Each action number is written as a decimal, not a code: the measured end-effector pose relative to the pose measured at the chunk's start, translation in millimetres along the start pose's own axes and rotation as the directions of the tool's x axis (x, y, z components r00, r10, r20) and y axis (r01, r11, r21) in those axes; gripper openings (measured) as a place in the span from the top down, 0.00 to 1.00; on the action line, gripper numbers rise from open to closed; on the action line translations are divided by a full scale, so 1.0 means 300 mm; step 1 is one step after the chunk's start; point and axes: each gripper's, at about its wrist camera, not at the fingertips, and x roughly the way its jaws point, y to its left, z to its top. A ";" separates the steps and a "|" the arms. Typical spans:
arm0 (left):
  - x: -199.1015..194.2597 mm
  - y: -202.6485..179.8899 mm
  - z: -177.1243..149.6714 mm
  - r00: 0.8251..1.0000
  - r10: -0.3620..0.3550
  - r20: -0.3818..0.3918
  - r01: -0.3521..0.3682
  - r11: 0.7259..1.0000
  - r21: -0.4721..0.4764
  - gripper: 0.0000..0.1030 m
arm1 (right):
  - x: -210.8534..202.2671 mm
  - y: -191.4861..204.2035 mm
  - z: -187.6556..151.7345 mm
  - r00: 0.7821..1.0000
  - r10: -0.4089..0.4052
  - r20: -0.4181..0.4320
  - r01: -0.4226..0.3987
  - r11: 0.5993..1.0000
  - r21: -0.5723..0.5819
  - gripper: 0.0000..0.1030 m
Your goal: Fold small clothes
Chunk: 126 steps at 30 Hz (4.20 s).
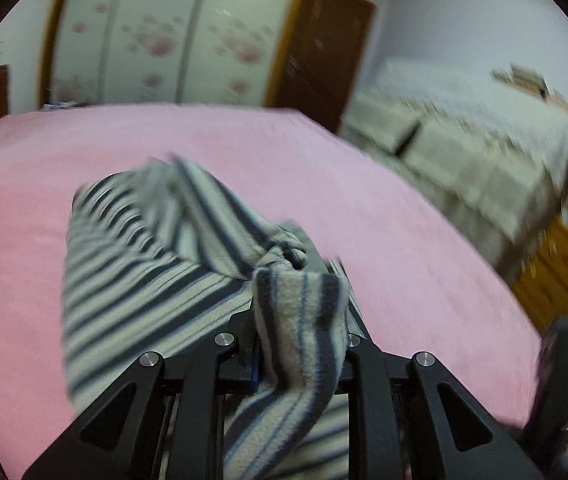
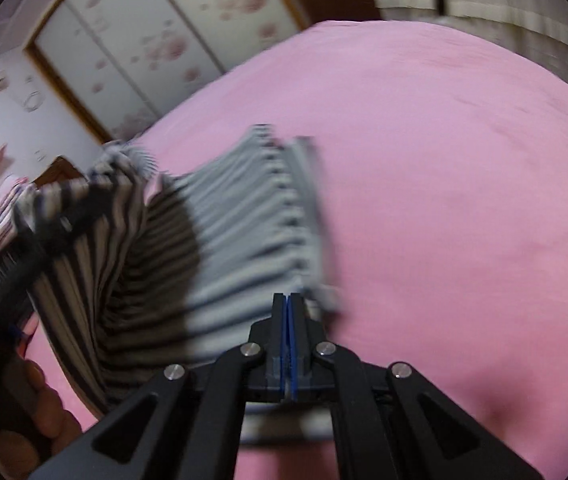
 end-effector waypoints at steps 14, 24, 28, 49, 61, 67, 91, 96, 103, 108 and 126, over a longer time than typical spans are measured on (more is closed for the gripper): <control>-0.210 -0.016 -0.202 0.988 -0.147 -0.052 0.148 0.989 0.017 0.31 | -0.115 -0.072 -0.009 0.999 0.027 0.035 -0.028 0.999 0.029 0.96; -0.315 0.320 -0.273 0.997 0.030 -0.064 -0.044 0.972 -0.232 0.30 | -0.105 0.047 0.008 0.984 0.177 0.007 -0.177 0.984 -0.001 0.62; -0.297 0.429 -0.328 0.995 0.014 -0.103 -0.050 0.935 -0.351 0.30 | -0.019 0.070 -0.007 0.978 0.193 -0.073 -0.194 0.981 -0.003 0.61; -0.236 0.470 -0.399 0.981 -0.105 -0.163 0.023 0.896 -0.444 0.30 | -0.145 0.081 -0.089 0.992 0.114 0.047 -0.111 0.992 -0.063 0.92; -0.232 0.489 -0.329 0.967 -0.122 -0.223 0.027 0.921 -0.388 0.29 | -0.167 0.007 0.037 0.977 0.215 -0.007 -0.215 0.977 0.002 0.58; -0.178 0.551 -0.195 0.974 -0.098 -0.205 0.018 0.932 -0.363 0.29 | -0.054 0.050 0.237 0.967 0.252 -0.044 -0.255 0.965 -0.067 0.58; 0.241 0.704 0.082 0.978 -0.028 -0.206 -0.043 0.942 -0.334 0.41 | 0.375 0.071 0.463 0.964 0.232 -0.133 -0.246 0.964 -0.098 0.95; 0.252 0.697 0.069 0.979 -0.009 -0.203 -0.058 0.945 -0.323 0.41 | 0.411 0.029 0.425 0.966 0.203 -0.159 -0.212 0.977 -0.038 0.89; 0.152 0.643 0.107 0.985 0.047 -0.164 -0.095 0.950 -0.296 0.41 | 0.259 0.064 0.415 0.992 0.114 -0.052 -0.119 0.987 -0.105 0.75; 0.049 0.528 0.131 0.996 0.001 -0.090 -0.026 0.962 -0.272 0.41 | 0.125 0.190 0.379 0.988 0.152 0.013 -0.144 0.960 -0.239 0.75; 0.056 0.276 -0.077 0.980 -0.053 -0.190 0.048 0.998 -0.031 0.36 | 0.175 0.092 0.170 0.997 -0.008 -0.075 -0.017 0.945 -0.326 0.82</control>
